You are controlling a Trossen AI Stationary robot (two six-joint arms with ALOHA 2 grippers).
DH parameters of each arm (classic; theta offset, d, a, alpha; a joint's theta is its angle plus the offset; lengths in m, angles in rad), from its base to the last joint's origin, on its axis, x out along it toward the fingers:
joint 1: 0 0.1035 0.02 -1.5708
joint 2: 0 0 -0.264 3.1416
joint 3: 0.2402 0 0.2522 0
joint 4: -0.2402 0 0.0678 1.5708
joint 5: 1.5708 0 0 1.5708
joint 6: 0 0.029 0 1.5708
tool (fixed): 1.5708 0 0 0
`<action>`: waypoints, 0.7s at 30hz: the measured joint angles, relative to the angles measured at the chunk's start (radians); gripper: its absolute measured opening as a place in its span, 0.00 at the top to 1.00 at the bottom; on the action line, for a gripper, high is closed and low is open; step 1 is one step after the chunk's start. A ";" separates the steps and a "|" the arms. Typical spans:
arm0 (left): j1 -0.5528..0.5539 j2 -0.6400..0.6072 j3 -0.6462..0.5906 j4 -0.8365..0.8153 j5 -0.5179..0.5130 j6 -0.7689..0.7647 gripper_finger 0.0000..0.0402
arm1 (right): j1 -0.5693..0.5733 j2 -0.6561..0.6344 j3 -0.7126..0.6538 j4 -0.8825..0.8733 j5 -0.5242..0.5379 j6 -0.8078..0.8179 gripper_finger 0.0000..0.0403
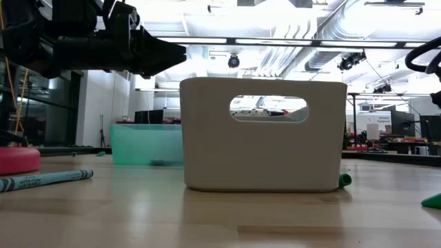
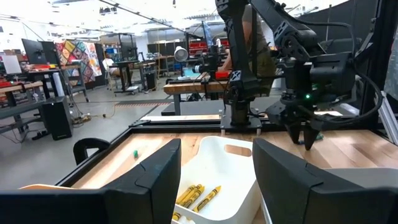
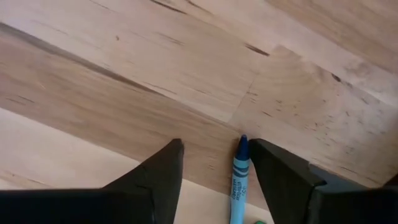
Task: Sort crayons
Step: Put the blue crayon into the yellow bin
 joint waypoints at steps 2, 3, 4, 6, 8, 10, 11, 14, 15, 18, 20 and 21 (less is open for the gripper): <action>0.000 0.000 0.000 -0.003 0.000 0.000 0.54 | 0.015 0.017 0.001 0.000 -0.010 0.010 0.55; 0.000 0.000 0.000 -0.002 0.000 0.000 0.54 | 0.023 0.022 0.001 -0.001 -0.010 0.009 0.57; 0.000 0.000 0.000 -0.002 0.000 0.000 0.54 | 0.030 0.025 0.001 -0.001 -0.009 0.010 0.59; 0.000 0.000 0.000 -0.003 0.000 -0.002 0.54 | 0.040 0.026 0.001 -0.003 -0.007 0.015 0.61; 0.000 0.000 0.000 -0.003 0.000 -0.003 0.54 | 0.049 0.026 0.001 -0.005 -0.009 0.025 0.64; 0.000 0.000 0.000 -0.003 0.000 -0.002 0.54 | 0.059 0.026 0.000 -0.005 -0.013 0.027 0.65; 0.000 0.000 0.000 -0.003 0.000 -0.002 0.54 | 0.063 0.026 0.000 -0.005 -0.013 0.029 0.66; 0.000 0.000 0.000 -0.003 0.000 -0.001 0.54 | 0.075 0.027 0.000 -0.006 -0.020 0.036 0.68; 0.000 0.000 0.000 -0.003 0.000 -0.001 0.54 | 0.076 0.027 -0.001 -0.007 -0.025 0.037 0.69; 0.000 0.000 0.000 -0.003 0.000 -0.001 0.54 | 0.076 0.027 -0.002 -0.008 -0.045 0.054 0.75; 0.000 0.000 0.000 -0.004 0.000 0.000 0.54 | 0.077 0.027 -0.002 -0.009 -0.070 0.056 0.82; 0.000 0.000 0.000 -0.004 0.000 0.000 0.54 | 0.077 0.028 -0.003 -0.010 -0.081 0.056 0.87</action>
